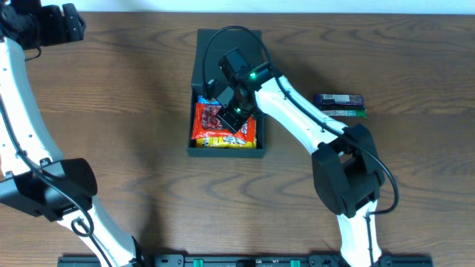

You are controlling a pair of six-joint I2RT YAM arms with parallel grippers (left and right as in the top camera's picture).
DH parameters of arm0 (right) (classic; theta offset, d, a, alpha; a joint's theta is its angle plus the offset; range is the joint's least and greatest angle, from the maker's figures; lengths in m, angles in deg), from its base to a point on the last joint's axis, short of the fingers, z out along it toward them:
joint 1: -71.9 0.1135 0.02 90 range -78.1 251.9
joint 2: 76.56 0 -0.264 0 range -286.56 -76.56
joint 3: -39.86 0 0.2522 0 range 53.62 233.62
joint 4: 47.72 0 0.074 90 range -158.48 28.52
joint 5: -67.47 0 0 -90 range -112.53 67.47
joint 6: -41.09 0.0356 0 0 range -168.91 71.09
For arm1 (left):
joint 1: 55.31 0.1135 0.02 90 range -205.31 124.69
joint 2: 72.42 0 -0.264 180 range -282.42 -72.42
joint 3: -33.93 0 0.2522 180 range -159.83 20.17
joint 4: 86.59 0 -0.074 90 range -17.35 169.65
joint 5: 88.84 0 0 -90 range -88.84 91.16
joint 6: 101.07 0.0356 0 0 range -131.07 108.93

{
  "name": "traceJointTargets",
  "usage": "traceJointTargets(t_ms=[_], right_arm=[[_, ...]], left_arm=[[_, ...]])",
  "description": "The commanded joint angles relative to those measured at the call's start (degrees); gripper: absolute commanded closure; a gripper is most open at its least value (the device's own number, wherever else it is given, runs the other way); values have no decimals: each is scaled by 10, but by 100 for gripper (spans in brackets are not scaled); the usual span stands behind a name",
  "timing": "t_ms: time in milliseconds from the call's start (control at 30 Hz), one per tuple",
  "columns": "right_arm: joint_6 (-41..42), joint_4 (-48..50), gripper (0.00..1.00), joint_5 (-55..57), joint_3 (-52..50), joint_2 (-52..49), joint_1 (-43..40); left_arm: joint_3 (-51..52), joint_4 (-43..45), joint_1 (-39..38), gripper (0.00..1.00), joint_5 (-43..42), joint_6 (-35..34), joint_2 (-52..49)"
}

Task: Pack container
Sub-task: 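Push the red bag down into the box with the right gripper, then lift the right gripper out of the box and move it right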

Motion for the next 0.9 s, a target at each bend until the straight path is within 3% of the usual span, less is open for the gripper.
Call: traceJointTargets(t_ms=[0, 267, 633, 833, 867], right_arm=[[-11, -5, 99, 0, -3, -1, 6], [-11, -19, 99, -1, -2, 6, 6], [-10, 8, 97, 2, 89, 67, -2], [-10, 37, 99, 89, 94, 75, -18], [-10, 40, 99, 101, 94, 72, -21]], left_arm=[[4, 2, 0, 4, 4, -2, 14], [4, 2, 0, 4, 4, -2, 14], [4, 1, -18, 4, 2, -3, 10], [4, 2, -74, 1, 1, -5, -14], [4, 2, -84, 5, 1, -7, -21]])
